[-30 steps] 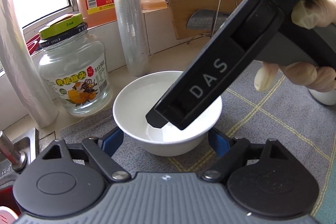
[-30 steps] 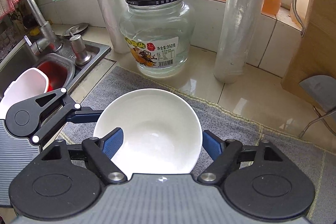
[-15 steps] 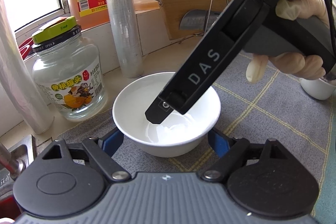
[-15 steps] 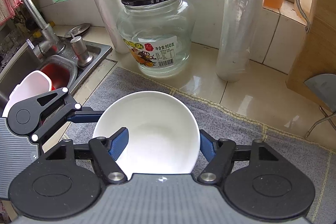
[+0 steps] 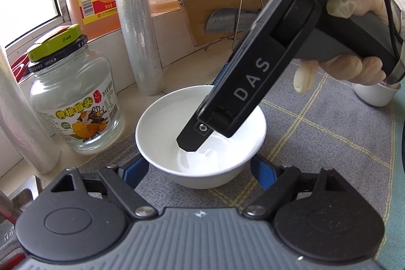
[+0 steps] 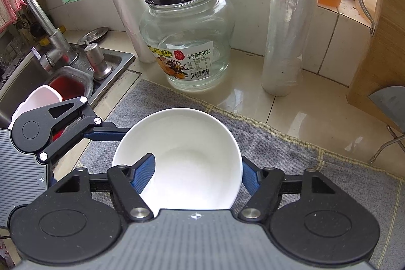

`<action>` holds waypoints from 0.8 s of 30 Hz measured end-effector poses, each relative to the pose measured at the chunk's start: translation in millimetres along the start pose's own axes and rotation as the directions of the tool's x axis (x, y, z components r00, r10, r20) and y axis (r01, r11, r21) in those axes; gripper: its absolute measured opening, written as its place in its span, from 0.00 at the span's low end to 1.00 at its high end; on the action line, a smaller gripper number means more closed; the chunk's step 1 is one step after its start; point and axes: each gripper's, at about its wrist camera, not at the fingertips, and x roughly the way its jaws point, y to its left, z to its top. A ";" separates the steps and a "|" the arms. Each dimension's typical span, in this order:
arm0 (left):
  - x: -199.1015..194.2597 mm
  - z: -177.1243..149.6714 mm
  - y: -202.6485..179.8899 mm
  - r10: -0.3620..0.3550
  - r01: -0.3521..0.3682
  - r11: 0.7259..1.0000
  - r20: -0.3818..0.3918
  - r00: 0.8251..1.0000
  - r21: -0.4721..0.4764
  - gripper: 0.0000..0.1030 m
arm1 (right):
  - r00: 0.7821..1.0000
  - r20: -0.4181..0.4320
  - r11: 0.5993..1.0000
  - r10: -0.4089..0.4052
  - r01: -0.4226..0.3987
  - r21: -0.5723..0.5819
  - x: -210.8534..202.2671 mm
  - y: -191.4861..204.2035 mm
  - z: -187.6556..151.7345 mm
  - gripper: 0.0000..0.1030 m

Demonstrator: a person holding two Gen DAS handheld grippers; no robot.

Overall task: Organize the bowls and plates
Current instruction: 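Carry the white bowl with the right gripper toward the nested bowls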

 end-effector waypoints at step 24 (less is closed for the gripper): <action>-20.2 6.0 -21.2 -0.015 0.016 0.999 -0.030 0.999 0.038 0.84 | 1.000 0.014 1.000 -0.020 0.020 0.003 -30.7 15.0 -18.6 0.73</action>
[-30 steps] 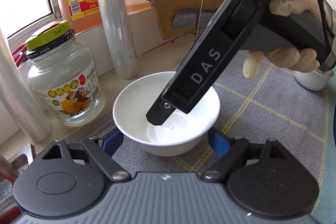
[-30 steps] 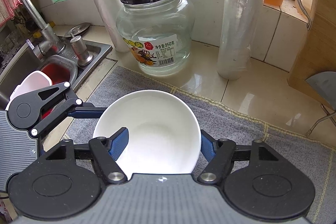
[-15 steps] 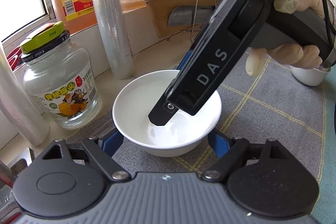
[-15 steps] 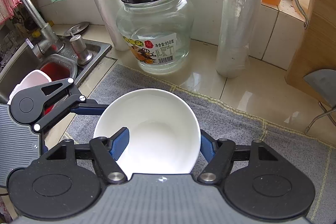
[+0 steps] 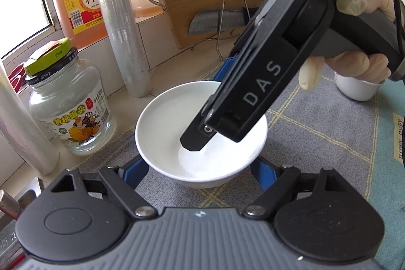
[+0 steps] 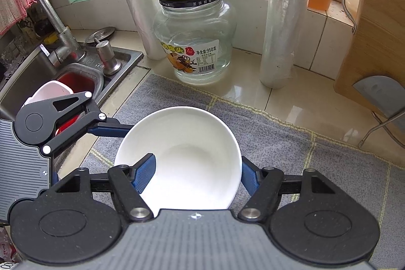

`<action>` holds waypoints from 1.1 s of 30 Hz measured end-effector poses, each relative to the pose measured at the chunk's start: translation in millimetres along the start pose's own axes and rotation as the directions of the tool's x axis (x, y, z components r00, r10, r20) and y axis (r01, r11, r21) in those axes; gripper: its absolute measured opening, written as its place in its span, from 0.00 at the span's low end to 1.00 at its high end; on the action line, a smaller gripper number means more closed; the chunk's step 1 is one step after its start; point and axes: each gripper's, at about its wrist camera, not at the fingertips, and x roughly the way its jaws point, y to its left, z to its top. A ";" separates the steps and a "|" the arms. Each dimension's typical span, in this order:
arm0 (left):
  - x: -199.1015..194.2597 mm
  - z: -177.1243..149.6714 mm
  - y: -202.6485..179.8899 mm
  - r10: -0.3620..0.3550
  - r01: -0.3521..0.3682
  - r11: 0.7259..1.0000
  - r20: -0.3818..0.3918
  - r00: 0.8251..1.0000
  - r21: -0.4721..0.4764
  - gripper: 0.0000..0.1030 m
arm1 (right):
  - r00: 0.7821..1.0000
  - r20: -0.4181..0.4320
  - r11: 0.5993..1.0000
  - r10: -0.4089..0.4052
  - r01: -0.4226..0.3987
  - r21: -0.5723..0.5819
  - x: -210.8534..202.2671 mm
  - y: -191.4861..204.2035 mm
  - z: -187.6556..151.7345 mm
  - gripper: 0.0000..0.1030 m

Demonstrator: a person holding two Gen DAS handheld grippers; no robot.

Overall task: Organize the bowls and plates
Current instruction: 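Carry the white bowl with the right gripper toward the nested bowls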

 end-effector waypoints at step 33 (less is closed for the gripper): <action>-63.8 9.7 -82.7 -0.072 0.070 0.993 0.017 0.997 0.095 0.84 | 0.991 0.091 0.994 -0.096 0.091 0.057 -99.4 26.9 -76.2 0.74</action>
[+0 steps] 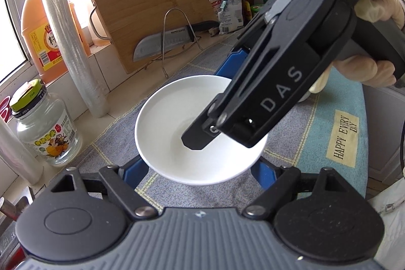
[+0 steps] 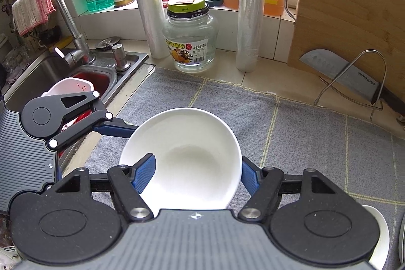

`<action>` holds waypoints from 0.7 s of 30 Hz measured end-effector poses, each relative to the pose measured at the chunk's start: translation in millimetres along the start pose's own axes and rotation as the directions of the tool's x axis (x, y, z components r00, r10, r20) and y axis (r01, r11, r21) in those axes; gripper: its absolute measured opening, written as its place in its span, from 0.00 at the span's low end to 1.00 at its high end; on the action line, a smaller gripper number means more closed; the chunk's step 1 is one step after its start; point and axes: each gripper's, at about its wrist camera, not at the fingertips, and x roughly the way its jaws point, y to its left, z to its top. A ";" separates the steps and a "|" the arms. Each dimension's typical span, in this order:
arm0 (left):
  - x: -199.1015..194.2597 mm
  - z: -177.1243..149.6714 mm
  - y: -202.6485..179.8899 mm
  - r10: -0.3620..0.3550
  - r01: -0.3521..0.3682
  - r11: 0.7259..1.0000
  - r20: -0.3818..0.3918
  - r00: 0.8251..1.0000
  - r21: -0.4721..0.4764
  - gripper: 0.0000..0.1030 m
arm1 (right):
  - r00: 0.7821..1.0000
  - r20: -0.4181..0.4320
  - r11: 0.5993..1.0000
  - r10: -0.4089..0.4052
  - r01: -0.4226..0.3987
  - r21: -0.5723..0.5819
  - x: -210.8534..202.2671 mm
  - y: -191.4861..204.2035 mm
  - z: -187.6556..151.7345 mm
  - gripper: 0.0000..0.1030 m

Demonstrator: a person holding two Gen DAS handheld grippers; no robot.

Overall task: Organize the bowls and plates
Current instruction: 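Carry the white bowl with the right gripper toward the nested bowls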

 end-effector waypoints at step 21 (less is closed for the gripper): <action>23.3 63.5 -49.9 -0.131 0.127 0.984 0.028 0.991 0.123 0.84 | 0.989 0.058 0.986 -0.138 0.131 0.107 -63.7 -58.5 -44.8 0.74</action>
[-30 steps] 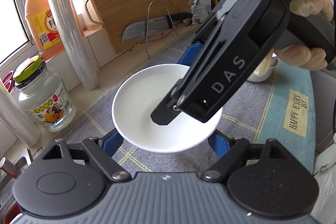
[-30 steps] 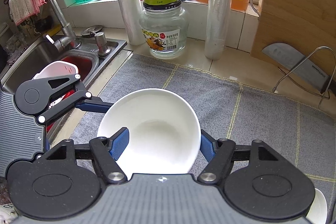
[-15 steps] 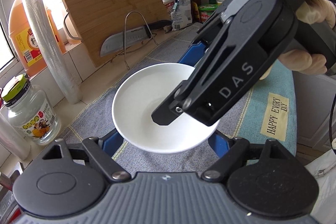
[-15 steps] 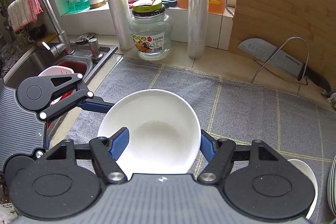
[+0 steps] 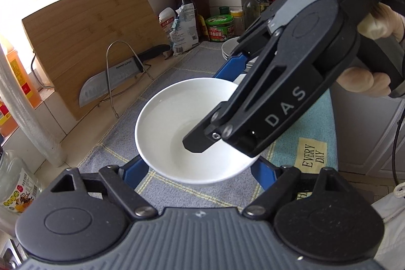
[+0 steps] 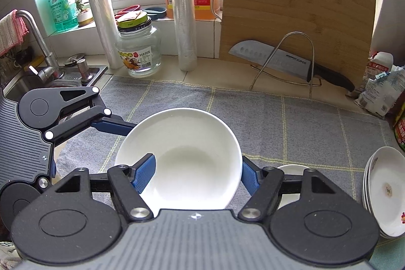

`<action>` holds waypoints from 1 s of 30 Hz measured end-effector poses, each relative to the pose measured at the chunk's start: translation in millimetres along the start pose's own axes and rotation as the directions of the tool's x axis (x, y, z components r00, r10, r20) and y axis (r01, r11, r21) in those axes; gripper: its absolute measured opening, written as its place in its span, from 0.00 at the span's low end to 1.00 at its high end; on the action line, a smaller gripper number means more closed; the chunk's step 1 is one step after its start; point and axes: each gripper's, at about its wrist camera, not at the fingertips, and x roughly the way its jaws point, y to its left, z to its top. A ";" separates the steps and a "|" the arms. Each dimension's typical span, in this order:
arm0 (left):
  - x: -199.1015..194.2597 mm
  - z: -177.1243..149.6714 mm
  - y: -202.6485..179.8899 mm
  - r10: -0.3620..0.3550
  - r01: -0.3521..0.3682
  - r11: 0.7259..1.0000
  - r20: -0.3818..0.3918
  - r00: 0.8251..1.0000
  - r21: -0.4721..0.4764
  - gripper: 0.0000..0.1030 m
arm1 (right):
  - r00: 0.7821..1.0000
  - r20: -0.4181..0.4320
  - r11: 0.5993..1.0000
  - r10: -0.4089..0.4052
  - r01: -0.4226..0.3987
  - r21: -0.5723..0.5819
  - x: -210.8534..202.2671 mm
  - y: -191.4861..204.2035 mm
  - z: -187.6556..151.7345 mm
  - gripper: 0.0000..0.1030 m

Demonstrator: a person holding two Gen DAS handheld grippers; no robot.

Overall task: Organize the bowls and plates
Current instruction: 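Carry the white bowl with the right gripper toward the nested bowls, then lower the white bowl into the nested bowls and open the right gripper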

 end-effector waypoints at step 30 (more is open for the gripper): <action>92.1 70.6 -29.7 -0.183 0.185 0.981 -0.038 0.982 0.057 0.84 | 0.990 -0.025 0.971 -0.137 0.139 0.194 -8.9 -106.1 -17.7 0.74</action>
